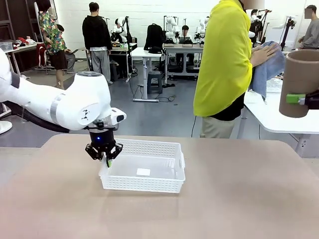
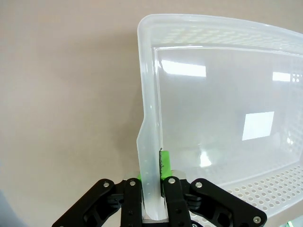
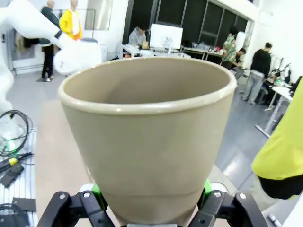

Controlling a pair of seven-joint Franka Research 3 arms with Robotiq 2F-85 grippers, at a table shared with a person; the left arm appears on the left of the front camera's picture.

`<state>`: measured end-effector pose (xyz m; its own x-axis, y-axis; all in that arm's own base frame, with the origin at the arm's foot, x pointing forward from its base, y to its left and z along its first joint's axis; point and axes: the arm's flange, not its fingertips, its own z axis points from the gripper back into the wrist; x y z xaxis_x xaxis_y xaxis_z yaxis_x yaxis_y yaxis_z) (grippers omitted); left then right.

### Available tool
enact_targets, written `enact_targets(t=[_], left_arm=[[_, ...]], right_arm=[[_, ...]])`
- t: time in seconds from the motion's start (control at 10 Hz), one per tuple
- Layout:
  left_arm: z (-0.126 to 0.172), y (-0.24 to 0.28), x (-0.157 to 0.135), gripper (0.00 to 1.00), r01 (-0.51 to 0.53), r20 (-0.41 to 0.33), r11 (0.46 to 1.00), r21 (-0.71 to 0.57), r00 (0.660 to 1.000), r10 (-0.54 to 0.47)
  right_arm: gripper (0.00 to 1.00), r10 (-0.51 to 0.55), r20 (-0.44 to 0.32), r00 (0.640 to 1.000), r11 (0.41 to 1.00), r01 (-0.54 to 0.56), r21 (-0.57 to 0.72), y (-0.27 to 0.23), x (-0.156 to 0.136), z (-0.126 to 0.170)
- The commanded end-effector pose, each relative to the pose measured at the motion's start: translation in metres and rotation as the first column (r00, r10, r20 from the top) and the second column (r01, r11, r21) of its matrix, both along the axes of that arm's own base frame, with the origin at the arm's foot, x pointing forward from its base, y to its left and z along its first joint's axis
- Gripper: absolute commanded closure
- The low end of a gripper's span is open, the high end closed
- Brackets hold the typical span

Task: Clean and organize the cups into the basket.
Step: Pick up the Organizing basket and move it to the center of the table, then pick up the Reusable plastic cup from the right side of the table and place it inside the Organizing basket.

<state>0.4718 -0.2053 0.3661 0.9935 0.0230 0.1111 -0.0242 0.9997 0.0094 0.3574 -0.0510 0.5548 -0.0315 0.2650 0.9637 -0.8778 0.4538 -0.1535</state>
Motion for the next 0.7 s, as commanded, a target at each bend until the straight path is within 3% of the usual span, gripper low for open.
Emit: enact_targets(t=[0.0, 0.6], left_arm=[[-0.004, -0.023, 0.009, 1.00, -0.033, 0.031, 0.999, 0.034, 0.999, 0.032], [-0.014, -0.079, -0.007, 1.00, 0.013, 0.020, 0.999, 0.048, 1.000, -0.014]], right_arm=[[1.00, 0.007, -0.008, 1.000, 1.000, -0.007, -0.010, 0.002, 0.003, -0.015], [1.00, 0.007, -0.008, 1.000, 1.000, -0.007, -0.010, 0.002, 0.003, -0.015]])
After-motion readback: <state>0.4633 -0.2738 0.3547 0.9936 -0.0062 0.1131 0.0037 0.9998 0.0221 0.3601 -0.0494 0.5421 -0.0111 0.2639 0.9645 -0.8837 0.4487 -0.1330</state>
